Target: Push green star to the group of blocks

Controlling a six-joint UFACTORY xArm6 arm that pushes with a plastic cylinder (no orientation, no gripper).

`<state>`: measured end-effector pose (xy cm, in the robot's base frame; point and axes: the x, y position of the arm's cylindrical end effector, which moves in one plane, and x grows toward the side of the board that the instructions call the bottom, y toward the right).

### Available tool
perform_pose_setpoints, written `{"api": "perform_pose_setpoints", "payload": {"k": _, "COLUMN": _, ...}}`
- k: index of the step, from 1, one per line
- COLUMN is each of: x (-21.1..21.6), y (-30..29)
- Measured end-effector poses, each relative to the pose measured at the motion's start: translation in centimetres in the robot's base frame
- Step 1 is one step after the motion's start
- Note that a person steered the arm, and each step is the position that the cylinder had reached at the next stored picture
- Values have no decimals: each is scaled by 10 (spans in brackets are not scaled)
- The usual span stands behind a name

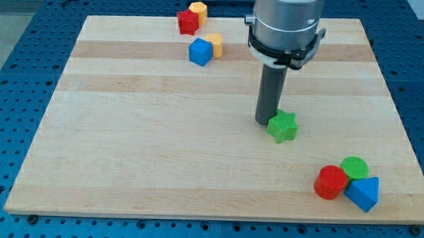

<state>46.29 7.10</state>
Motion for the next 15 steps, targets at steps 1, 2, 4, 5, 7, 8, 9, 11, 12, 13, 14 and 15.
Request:
{"api": "perform_pose_setpoints", "payload": {"k": 1, "x": 0, "y": 11}}
{"api": "perform_pose_setpoints", "payload": {"k": 2, "x": 0, "y": 53}}
{"api": "perform_pose_setpoints", "payload": {"k": 4, "x": 2, "y": 16}}
{"api": "perform_pose_setpoints", "payload": {"k": 5, "x": 2, "y": -6}}
{"api": "perform_pose_setpoints", "payload": {"k": 7, "x": 2, "y": 32}}
{"api": "perform_pose_setpoints", "payload": {"k": 8, "x": 24, "y": 58}}
{"api": "perform_pose_setpoints", "payload": {"k": 9, "x": 40, "y": 71}}
{"api": "perform_pose_setpoints", "payload": {"k": 11, "x": 44, "y": 69}}
{"api": "perform_pose_setpoints", "payload": {"k": 12, "x": 56, "y": 69}}
{"api": "perform_pose_setpoints", "payload": {"k": 13, "x": 64, "y": 69}}
{"api": "perform_pose_setpoints", "payload": {"k": 14, "x": 66, "y": 68}}
{"api": "perform_pose_setpoints", "payload": {"k": 15, "x": 60, "y": 56}}
